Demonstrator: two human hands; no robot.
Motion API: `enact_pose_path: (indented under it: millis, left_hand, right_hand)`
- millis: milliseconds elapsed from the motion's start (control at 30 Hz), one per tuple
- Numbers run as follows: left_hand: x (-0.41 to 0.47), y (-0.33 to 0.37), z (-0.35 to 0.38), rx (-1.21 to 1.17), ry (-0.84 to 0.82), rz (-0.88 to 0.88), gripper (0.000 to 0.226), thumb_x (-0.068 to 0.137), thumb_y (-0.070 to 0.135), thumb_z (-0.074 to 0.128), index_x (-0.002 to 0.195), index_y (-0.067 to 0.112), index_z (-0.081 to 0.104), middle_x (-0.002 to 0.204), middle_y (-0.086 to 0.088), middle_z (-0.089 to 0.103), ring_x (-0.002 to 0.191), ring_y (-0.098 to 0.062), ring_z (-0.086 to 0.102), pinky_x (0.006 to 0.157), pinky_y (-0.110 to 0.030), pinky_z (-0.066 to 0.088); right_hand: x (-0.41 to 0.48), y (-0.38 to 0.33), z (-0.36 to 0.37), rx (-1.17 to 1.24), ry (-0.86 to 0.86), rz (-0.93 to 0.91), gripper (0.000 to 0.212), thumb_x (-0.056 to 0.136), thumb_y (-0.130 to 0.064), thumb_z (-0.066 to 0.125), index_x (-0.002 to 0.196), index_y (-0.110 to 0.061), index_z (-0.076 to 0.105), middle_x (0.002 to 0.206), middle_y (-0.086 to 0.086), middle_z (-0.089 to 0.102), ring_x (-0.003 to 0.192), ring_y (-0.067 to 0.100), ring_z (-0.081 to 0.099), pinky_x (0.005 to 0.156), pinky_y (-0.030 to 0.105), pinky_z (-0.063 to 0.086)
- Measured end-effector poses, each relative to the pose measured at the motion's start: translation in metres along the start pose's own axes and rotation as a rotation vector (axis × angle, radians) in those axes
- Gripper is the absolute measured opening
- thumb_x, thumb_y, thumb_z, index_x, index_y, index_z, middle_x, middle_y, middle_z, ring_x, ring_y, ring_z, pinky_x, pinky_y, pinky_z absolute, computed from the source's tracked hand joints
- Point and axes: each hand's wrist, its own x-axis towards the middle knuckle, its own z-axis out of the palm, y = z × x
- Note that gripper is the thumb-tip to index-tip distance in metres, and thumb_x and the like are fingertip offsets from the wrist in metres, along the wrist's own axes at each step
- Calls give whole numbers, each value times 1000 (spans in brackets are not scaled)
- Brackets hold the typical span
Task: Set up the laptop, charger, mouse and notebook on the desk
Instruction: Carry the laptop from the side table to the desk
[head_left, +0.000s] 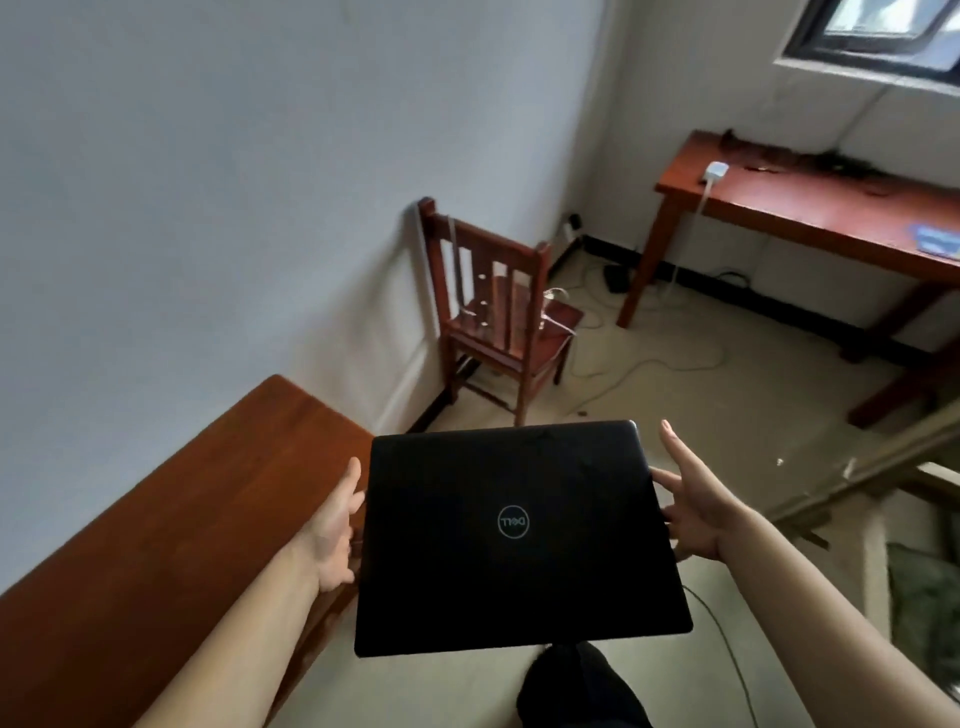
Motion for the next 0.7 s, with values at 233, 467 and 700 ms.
enact_pose_path:
  millis: [233, 467, 700]
  left_hand:
    - [73, 88, 150, 312, -43, -25, 114, 55, 94, 48, 154, 44, 23, 165, -10, 15, 148, -37, 20, 114, -66, 21]
    - [149, 168, 323, 488, -74, -2, 89, 69, 91, 46, 146, 46, 41, 148, -14, 43, 132, -35, 43, 110, -67, 29]
    - [197, 243, 458, 558, -149, 12, 82, 72, 90, 45, 141, 44, 49, 137, -16, 53, 124, -37, 51, 106, -67, 36]
  right_hand:
    - [4, -8, -133, 198, 77, -50, 117, 48, -101, 52, 149, -44, 38, 142, 17, 50, 122, 45, 51, 78, 65, 49]
    - [17, -60, -267, 292, 185, -63, 111, 45, -102, 53, 140, -44, 47, 140, 13, 52, 118, 40, 54, 100, 63, 42]
    - [26, -130, -380, 376, 214, -78, 104, 48, -100, 56, 134, -42, 51, 141, 10, 48, 121, 41, 51, 84, 61, 53]
